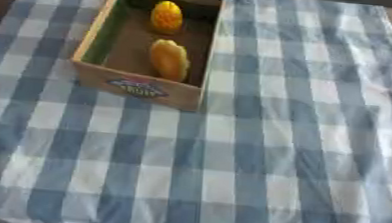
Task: Pick up objects on the table and place them in the box.
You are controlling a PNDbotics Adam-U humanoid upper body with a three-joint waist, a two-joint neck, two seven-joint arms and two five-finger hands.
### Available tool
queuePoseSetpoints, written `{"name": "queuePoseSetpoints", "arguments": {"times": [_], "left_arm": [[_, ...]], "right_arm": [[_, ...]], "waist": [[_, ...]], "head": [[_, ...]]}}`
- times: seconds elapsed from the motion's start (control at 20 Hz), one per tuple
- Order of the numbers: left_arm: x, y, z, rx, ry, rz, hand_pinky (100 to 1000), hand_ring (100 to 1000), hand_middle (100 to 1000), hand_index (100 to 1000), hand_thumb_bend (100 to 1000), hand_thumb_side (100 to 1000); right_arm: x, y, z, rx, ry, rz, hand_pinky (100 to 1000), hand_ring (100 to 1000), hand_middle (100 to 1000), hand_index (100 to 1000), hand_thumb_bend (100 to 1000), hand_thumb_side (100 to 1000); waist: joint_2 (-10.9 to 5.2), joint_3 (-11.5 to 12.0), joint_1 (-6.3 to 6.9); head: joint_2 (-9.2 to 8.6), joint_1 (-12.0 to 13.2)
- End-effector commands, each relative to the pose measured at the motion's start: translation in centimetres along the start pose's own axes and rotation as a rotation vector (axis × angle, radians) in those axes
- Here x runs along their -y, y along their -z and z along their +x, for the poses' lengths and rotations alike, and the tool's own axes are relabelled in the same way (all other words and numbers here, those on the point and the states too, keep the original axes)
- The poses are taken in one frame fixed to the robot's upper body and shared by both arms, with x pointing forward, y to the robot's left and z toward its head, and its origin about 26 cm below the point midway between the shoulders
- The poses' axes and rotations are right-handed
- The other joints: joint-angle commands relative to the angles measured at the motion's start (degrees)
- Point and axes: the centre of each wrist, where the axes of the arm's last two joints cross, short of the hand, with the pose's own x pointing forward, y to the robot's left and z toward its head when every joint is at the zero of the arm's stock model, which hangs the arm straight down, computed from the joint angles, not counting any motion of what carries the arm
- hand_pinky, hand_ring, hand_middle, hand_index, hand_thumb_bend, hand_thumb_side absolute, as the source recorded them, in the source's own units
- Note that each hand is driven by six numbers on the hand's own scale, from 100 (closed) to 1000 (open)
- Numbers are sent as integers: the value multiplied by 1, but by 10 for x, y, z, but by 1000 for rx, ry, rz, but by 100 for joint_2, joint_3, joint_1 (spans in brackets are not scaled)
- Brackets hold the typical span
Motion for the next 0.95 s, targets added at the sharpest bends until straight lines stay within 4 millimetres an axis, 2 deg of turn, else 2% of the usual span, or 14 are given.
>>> {"name": "queuePoseSetpoints", "arguments": {"times": [0.05,0.95], "left_arm": [[0,5,5,32,-5,-7,768,770,709,842,222,408],[2,2,5,27,-10,-8,768,766,701,840,244,389]], "right_arm": [[3,8,8,41,-20,14,776,802,622,733,100,539],[2,6,7,35,-15,9,773,800,621,732,100,543]], "waist": [[-110,-6,19],[-115,-12,38]], "head": [[-8,-2],[43,11]]}}
